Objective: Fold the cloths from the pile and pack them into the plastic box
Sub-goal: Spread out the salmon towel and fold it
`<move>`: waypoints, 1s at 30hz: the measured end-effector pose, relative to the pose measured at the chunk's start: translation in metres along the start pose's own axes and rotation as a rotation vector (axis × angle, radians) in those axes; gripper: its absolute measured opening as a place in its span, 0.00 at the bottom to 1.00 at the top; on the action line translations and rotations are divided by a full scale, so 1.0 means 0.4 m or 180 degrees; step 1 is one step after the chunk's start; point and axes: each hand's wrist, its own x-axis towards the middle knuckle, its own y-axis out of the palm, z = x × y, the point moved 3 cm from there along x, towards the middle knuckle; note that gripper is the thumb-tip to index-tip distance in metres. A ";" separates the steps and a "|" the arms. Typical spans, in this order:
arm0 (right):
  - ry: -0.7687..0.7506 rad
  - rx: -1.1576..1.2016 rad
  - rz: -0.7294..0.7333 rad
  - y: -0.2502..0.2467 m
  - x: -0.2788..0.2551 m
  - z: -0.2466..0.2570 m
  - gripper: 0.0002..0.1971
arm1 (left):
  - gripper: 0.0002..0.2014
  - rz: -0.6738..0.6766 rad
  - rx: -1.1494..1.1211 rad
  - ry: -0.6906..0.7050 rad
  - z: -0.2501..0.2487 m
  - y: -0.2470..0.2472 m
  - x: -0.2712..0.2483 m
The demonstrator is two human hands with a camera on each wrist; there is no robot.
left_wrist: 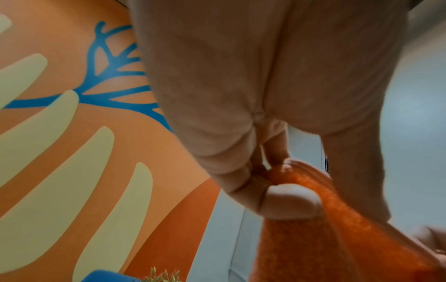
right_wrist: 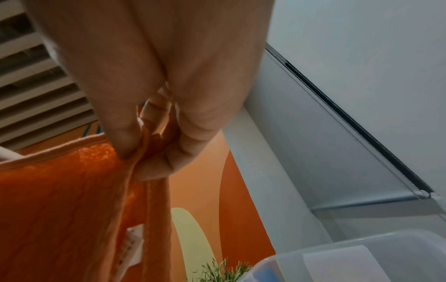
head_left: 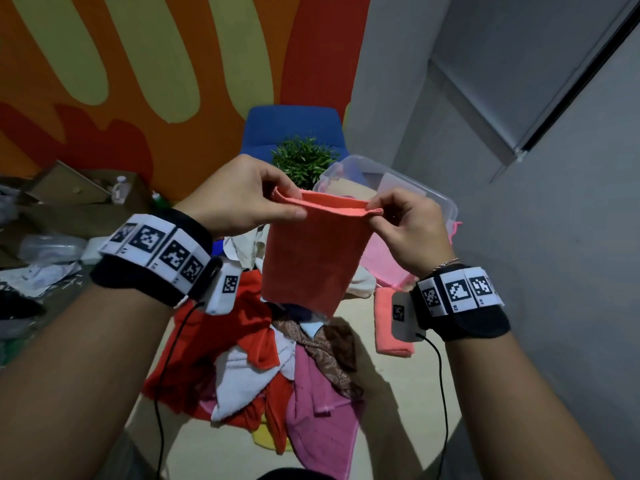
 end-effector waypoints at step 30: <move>0.0881 0.1472 0.0459 0.028 -0.046 0.013 0.17 | 0.02 0.0219 -0.1814 -0.0099 0.095 0.025 -0.024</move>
